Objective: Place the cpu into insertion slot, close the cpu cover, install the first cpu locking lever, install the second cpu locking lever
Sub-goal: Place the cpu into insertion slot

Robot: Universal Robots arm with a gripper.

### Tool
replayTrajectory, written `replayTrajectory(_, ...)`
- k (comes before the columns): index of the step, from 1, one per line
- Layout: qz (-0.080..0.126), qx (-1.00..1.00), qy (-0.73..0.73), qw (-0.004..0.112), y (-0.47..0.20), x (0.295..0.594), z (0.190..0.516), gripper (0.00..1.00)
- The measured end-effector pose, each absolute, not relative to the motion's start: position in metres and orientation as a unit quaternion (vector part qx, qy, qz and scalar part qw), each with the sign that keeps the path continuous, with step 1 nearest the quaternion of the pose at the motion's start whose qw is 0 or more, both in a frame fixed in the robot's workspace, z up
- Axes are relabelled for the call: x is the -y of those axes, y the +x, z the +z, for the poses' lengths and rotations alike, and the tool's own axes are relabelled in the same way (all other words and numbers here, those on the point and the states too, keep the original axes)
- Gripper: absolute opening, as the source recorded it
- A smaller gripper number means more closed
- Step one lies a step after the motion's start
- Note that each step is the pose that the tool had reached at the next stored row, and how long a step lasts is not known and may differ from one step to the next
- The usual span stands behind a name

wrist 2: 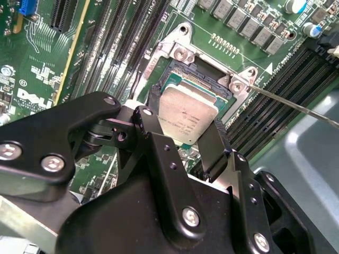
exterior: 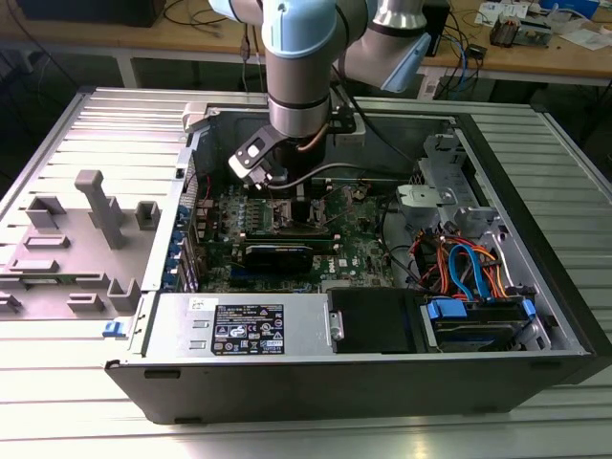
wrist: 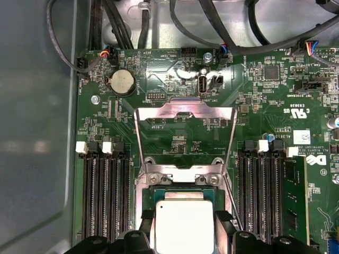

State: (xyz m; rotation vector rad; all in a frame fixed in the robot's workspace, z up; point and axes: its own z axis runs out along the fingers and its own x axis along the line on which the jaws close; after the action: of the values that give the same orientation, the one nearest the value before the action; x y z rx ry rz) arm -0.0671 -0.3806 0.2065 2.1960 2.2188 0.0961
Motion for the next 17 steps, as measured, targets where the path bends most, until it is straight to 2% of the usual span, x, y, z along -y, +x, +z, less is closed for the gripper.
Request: replayTrajectory(17, 0.031, -0.713, 0.701, 0.009, -0.0681, 0.3806, 0.2021, 0.54)
